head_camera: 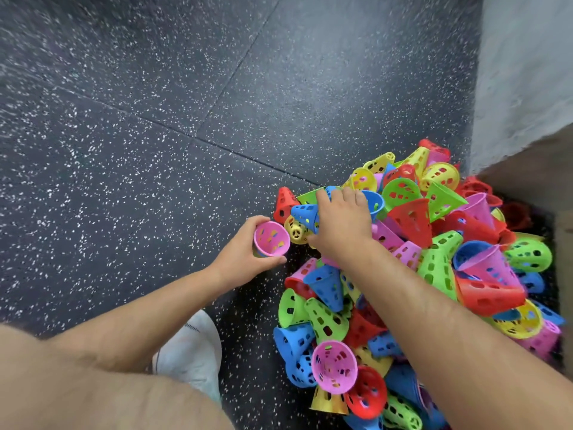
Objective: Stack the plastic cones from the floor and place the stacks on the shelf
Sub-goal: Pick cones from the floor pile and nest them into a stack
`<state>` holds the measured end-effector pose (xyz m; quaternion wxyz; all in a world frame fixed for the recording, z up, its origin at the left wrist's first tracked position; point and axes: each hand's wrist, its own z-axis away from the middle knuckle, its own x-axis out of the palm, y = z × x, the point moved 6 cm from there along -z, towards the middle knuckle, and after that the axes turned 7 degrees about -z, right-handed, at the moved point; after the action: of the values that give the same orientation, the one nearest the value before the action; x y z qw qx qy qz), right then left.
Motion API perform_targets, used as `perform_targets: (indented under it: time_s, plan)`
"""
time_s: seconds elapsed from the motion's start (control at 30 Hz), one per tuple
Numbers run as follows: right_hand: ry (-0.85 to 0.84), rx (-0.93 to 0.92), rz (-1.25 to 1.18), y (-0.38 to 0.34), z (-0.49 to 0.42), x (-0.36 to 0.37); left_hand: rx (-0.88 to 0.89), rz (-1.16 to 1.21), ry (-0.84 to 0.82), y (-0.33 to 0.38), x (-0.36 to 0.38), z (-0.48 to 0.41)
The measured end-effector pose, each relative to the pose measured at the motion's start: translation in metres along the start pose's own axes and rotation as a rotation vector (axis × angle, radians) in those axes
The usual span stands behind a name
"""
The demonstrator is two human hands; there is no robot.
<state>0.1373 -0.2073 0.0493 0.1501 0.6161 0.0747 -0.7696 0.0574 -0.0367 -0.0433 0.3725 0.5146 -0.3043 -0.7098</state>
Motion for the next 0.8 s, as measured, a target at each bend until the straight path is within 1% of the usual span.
perform_targets:
  time_s: [0.07, 0.13, 0.2, 0.3, 0.37, 0.43, 0.5, 0.57, 0.73, 0.8]
  plan:
    - [0.007, -0.022, 0.005, 0.002, 0.001, 0.001, 0.011, -0.013, -0.022, -0.001, 0.003, -0.003]
    - [0.018, -0.039, -0.054, 0.002, 0.004, -0.001, 0.019, -0.028, -0.032, -0.003, 0.004, -0.004]
    - [0.059, -0.04, -0.18, 0.002, 0.007, -0.006, 0.019, -0.034, -0.05, -0.004, 0.005, -0.005]
    - [0.137, -0.053, -0.449, -0.001, 0.016, -0.016, 0.032, -0.04, -0.083, -0.005, 0.009, -0.005]
    - [0.116, -0.063, -0.628, -0.004, 0.023, -0.018, 0.048, -0.047, -0.087, -0.003, 0.011, -0.004]
    - [0.064, -0.093, -0.714, -0.011, 0.028, -0.017, 0.054, -0.034, -0.081, -0.003, 0.012, -0.002]
    - [0.005, -0.122, -0.699, -0.018, 0.032, -0.016, 0.054, -0.018, -0.075, -0.004, 0.012, -0.001]
    - [-0.039, -0.161, -0.617, -0.027, 0.033, -0.013, 0.052, 0.003, -0.079, -0.006, 0.012, 0.001]
    - [-0.068, -0.289, -0.356, -0.047, 0.028, 0.004, 0.069, 0.018, -0.098, -0.006, 0.012, 0.006]
    - [-0.07, -0.321, -0.301, -0.054, 0.025, 0.012, 0.071, 0.007, -0.093, -0.004, 0.011, 0.008]
